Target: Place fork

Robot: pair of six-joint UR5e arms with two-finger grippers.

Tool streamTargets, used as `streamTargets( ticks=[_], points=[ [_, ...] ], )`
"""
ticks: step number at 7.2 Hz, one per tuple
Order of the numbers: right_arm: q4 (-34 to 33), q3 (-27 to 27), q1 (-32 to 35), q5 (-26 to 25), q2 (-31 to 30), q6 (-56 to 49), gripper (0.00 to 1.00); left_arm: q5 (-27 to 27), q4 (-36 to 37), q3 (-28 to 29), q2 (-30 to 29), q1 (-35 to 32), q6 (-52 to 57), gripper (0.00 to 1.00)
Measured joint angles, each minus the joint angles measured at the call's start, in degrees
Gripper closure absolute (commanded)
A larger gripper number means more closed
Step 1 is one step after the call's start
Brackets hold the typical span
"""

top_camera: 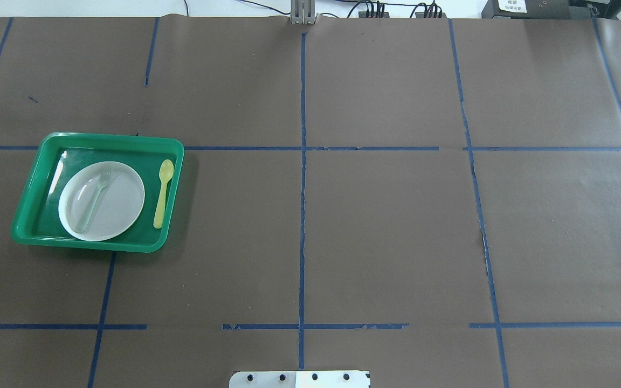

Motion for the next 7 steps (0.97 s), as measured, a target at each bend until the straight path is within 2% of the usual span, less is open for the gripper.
streamTargets(
  ticks=[5,7],
  points=[
    [0.0,0.0,0.0,0.0,0.0,0.0,0.0,0.0,-1.9,-3.6,-1.2,1.3,-0.3,0.0],
    [0.0,0.0,0.0,0.0,0.0,0.0,0.0,0.2,-5.1,-9.3,-1.5,8.7,-9.4,0.0]
  ],
)
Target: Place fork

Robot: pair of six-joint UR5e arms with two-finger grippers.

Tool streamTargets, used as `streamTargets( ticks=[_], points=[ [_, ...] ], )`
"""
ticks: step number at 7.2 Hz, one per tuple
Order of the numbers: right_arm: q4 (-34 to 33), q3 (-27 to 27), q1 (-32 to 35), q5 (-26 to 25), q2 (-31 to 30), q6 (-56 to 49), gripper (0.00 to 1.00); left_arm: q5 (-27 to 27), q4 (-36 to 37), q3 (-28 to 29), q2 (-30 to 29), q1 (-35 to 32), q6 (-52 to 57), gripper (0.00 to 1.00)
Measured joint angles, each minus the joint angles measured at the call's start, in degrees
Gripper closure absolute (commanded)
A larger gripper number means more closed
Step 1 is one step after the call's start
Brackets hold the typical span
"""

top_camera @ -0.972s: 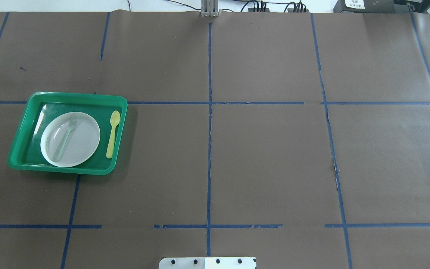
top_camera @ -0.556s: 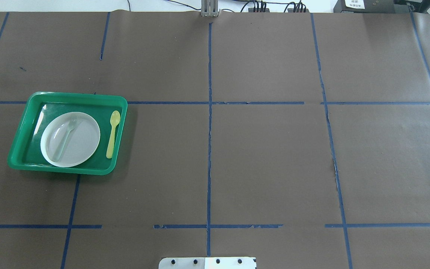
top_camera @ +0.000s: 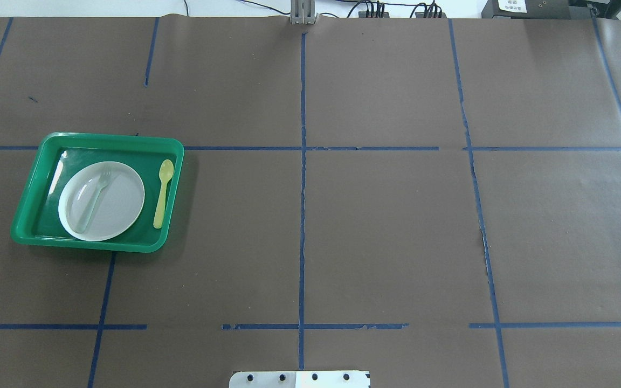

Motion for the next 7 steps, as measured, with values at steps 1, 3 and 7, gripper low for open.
streamTargets(
  ticks=[1,3,7],
  points=[
    [0.0,0.0,0.0,0.0,0.0,0.0,0.0,0.6,-1.9,-3.4,-0.1,5.4,-7.9,0.0],
    [0.0,0.0,0.0,0.0,0.0,0.0,0.0,4.2,-8.7,-7.6,-0.2,17.0,-27.0,0.0],
    [0.0,0.0,0.0,0.0,0.0,0.0,0.0,10.6,-14.7,-6.1,-1.8,30.7,-42.4,0.0]
  ],
)
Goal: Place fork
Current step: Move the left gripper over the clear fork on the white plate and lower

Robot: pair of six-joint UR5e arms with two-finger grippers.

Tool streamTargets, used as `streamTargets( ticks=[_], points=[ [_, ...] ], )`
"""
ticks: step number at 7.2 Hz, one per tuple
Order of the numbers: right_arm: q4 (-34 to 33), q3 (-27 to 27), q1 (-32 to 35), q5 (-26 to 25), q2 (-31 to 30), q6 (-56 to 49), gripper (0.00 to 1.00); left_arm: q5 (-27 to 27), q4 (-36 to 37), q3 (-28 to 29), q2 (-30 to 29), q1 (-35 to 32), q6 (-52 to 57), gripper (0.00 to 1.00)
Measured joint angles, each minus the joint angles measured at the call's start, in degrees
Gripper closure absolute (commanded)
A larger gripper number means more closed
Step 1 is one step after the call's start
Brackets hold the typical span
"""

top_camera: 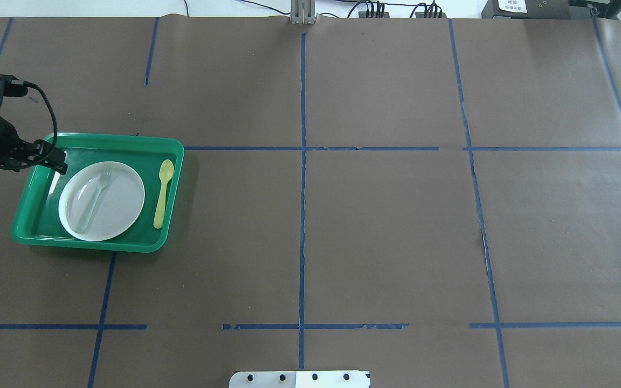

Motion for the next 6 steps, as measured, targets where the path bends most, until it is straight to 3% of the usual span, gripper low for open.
streamTargets(
  ticks=[3,6],
  points=[
    [0.0,0.0,0.0,0.0,0.0,0.0,0.0,1.2,-10.3,6.8,-0.6,5.6,-6.2,0.0],
    [0.0,0.0,0.0,0.0,0.0,0.0,0.0,2.6,-12.1,8.7,-1.4,8.8,-8.2,0.04]
  ],
)
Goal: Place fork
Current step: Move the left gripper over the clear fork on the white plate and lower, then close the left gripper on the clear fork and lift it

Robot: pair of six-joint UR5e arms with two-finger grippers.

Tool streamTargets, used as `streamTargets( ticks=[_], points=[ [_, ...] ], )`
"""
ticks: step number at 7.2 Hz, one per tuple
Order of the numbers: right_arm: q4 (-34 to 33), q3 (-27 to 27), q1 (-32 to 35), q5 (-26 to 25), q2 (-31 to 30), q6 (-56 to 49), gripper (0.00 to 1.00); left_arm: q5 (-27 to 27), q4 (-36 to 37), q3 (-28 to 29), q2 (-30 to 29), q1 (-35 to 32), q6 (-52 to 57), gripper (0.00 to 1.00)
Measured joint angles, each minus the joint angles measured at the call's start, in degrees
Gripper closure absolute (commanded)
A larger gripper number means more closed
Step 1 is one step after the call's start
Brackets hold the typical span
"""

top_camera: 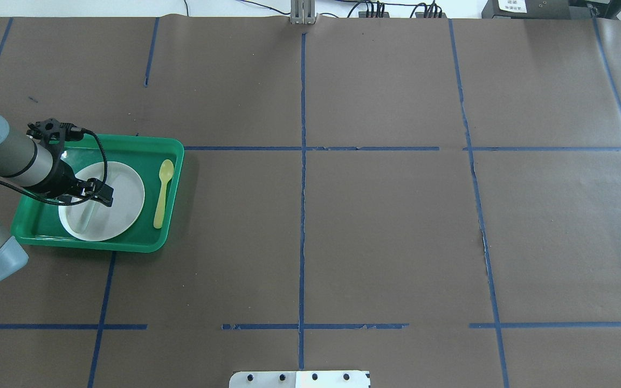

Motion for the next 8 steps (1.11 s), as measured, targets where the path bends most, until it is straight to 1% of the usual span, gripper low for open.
streamTargets(
  ticks=[1,3,4,6,7,8],
  points=[
    [0.0,0.0,0.0,0.0,0.0,0.0,0.0,0.6,-0.1,0.7,-0.4,0.3,-0.2,0.09],
    [0.0,0.0,0.0,0.0,0.0,0.0,0.0,1.4,-0.6,1.9,-0.9,0.5,-0.2,0.24],
    [0.0,0.0,0.0,0.0,0.0,0.0,0.0,1.5,-0.7,2.2,-1.2,0.5,-0.2,0.38],
    [0.0,0.0,0.0,0.0,0.0,0.0,0.0,1.5,-0.8,2.5,-1.5,0.5,-0.2,0.78],
    [0.0,0.0,0.0,0.0,0.0,0.0,0.0,1.5,-0.9,2.5,-1.5,0.5,-0.1,0.96],
    [0.0,0.0,0.0,0.0,0.0,0.0,0.0,1.5,-0.9,2.3,-1.5,0.5,0.0,1.0]
  ],
)
